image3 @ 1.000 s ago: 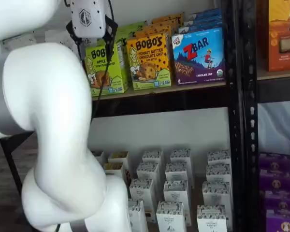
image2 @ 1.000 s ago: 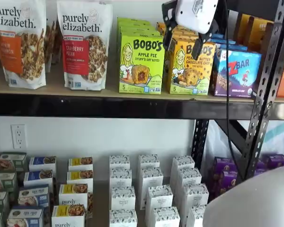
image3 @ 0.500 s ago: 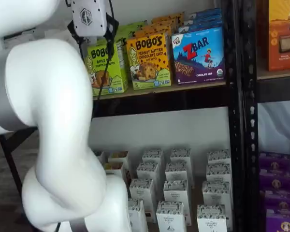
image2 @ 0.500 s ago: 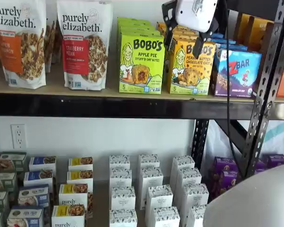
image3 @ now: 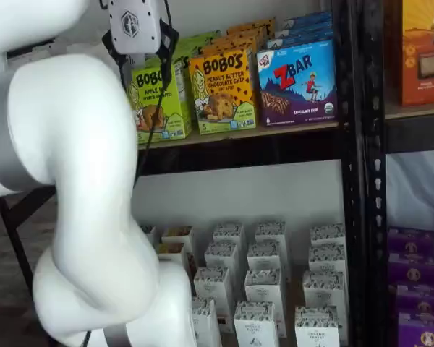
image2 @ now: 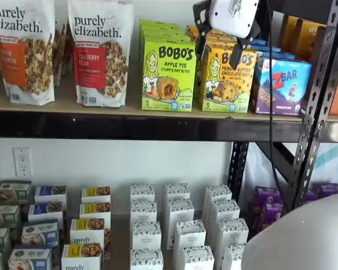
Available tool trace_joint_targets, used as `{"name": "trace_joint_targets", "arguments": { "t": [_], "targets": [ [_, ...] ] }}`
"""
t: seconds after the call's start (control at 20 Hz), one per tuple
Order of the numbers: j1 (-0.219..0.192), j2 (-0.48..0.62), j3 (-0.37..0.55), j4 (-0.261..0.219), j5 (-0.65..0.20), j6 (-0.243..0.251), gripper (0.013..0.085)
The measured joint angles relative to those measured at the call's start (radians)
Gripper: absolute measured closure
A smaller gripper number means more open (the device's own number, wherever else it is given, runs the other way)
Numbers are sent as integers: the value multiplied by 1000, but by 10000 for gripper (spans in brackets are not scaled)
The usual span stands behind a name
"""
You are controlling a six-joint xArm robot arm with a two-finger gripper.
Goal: Pick the green box on the top shelf, the fourth from the left
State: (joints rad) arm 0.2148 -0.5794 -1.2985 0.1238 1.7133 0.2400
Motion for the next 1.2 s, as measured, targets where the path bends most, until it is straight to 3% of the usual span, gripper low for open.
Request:
{"name": "trace_joint_targets", "arguments": {
  "t": [0.35,0.65,1.2],
  "targets": [
    [35,-5,21,-9,-63,24,130],
    [106,15,15,-68,-106,84,130],
    [164,86,-36,-75,-167,135,130]
  ]
}}
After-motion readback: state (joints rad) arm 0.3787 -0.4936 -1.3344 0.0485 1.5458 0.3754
